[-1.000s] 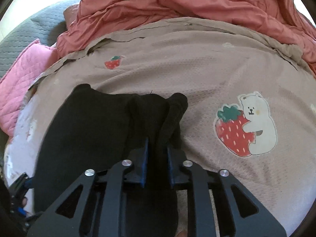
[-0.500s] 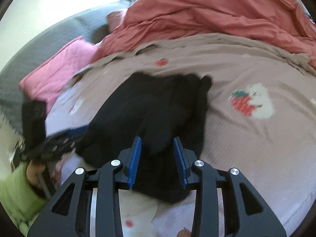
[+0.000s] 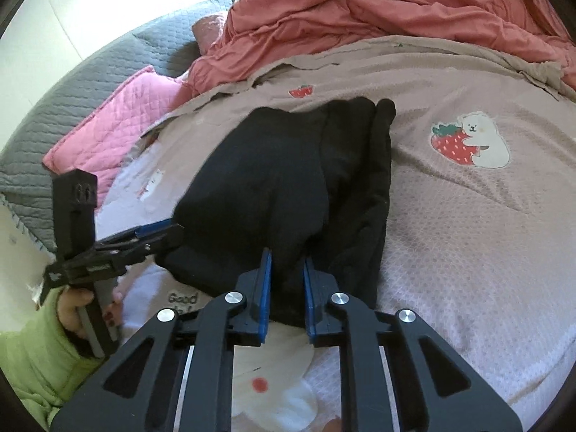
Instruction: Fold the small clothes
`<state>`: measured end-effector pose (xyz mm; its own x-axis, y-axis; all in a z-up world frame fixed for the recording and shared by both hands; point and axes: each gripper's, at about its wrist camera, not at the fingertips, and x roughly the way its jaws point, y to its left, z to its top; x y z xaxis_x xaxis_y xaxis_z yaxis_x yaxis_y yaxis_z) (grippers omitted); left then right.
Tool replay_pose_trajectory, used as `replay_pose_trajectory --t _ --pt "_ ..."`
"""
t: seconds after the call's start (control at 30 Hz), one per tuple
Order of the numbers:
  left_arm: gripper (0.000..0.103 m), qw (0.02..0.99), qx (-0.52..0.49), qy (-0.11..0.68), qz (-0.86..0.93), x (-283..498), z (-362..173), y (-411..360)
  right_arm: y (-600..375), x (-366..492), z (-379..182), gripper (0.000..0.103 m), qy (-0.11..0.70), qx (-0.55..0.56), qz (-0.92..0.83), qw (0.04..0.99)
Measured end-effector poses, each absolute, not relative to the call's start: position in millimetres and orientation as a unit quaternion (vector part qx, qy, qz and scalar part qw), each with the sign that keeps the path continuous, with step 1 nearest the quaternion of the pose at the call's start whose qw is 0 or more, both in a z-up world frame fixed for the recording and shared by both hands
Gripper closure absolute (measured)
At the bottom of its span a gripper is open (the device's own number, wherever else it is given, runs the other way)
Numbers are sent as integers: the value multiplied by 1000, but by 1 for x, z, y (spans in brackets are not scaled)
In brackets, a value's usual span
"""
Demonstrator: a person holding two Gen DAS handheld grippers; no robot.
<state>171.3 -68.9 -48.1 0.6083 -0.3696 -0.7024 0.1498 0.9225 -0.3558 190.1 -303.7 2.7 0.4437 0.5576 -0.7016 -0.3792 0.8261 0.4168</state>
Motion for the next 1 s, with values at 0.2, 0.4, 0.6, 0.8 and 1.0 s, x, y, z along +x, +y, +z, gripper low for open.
replay_pose_trajectory --t 0.2,0.4,0.6,0.8,1.0 --pt "26 888 -128 417 -143 168 -44 -68 -303 185 7 89 451 102 271 844" --pt "26 885 -127 423 -146 168 -46 -67 -305 189 -11 88 474 108 239 840" --pt "26 880 -122 436 -144 170 -53 -71 -307 191 -31 90 485 126 219 837" --pt "23 876 -130 441 -143 172 -57 -68 -299 190 -29 90 484 108 206 844" --pt "23 877 -130 439 -143 170 -55 -65 -297 188 -21 87 487 99 194 846"
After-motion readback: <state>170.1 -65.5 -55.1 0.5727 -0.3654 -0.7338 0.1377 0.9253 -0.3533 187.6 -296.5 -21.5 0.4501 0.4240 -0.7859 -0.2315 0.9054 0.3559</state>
